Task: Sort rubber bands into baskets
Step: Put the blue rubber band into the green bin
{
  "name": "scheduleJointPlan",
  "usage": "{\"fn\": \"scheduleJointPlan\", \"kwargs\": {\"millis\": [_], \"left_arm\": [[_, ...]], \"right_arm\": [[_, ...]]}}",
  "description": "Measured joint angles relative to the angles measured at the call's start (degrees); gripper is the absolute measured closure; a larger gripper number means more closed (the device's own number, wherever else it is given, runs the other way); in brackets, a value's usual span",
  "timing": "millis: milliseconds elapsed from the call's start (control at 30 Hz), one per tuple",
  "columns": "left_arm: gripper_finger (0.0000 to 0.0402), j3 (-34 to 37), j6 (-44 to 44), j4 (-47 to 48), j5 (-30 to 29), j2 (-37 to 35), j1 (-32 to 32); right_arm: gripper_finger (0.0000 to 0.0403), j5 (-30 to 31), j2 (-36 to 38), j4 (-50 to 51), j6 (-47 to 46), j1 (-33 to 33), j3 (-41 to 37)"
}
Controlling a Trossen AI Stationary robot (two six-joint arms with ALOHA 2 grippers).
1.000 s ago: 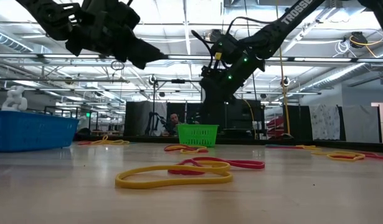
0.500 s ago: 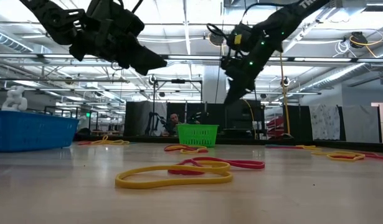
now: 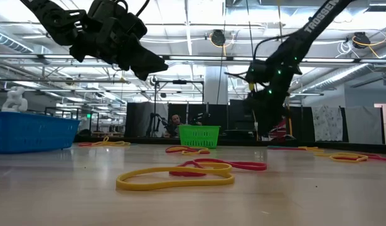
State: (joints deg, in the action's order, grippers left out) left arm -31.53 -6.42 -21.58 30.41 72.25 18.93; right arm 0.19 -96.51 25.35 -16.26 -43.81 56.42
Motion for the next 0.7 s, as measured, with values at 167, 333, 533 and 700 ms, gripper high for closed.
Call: {"fn": "scheduleJointPlan", "kwargs": {"millis": [167, 333, 533, 700], "left_arm": [[0.0278, 0.0, 0.0, -0.1, -0.9, 0.0, -0.2], [0.0278, 0.0, 0.0, -0.2, -0.9, 0.0, -0.2], [0.0278, 0.0, 0.0, -0.2, -0.9, 0.0, -0.2], [0.0278, 0.0, 0.0, -0.2, -0.9, 0.0, -0.2]], "right_arm": [[0.0339, -0.1, 0.1, -2.4, -1.6, 0.4, -3.4], [0.0339, 0.0, 0.1, -6.1, -2.8, 0.4, -6.5], [0.0339, 0.0, 0.1, -10.1, -3.9, 0.4, -8.6], [0.0339, 2.9, 0.1, -9.4, -3.8, 0.4, -8.9]]}}
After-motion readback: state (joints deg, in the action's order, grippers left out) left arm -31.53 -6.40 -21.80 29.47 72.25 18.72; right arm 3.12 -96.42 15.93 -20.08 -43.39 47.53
